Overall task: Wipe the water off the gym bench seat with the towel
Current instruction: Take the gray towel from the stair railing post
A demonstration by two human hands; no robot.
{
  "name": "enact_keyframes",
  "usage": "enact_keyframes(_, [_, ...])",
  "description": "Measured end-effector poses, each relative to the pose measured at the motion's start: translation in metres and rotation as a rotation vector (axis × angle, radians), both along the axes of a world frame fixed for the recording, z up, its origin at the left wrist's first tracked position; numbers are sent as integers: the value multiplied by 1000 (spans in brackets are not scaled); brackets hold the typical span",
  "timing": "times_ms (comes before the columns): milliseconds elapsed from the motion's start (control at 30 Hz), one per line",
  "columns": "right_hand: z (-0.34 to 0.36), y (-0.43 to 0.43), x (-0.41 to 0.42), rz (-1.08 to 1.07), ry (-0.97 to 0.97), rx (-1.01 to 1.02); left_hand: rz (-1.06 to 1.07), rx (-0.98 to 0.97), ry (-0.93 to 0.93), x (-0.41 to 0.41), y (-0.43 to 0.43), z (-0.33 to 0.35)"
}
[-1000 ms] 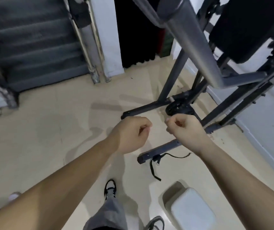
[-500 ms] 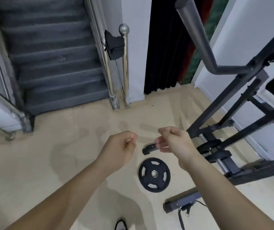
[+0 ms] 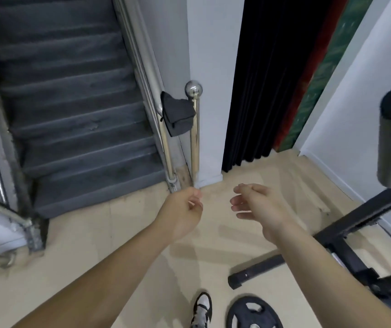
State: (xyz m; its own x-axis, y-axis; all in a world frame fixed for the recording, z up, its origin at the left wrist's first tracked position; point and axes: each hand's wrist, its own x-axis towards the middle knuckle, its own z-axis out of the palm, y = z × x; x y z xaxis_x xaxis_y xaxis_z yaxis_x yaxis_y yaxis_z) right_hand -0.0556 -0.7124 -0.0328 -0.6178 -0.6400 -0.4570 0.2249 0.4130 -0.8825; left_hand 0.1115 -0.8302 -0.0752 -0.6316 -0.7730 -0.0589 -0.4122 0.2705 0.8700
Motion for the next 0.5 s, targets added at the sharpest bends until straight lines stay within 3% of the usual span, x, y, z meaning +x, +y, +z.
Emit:
enact_keyframes(333, [-7,-225,-80,11,-17,6,-37,54,-111,-92,-214,10])
enact_keyframes(500, [-29,-331,-114,-27,-21,59,-93,-85,-210,-152,-354,-10])
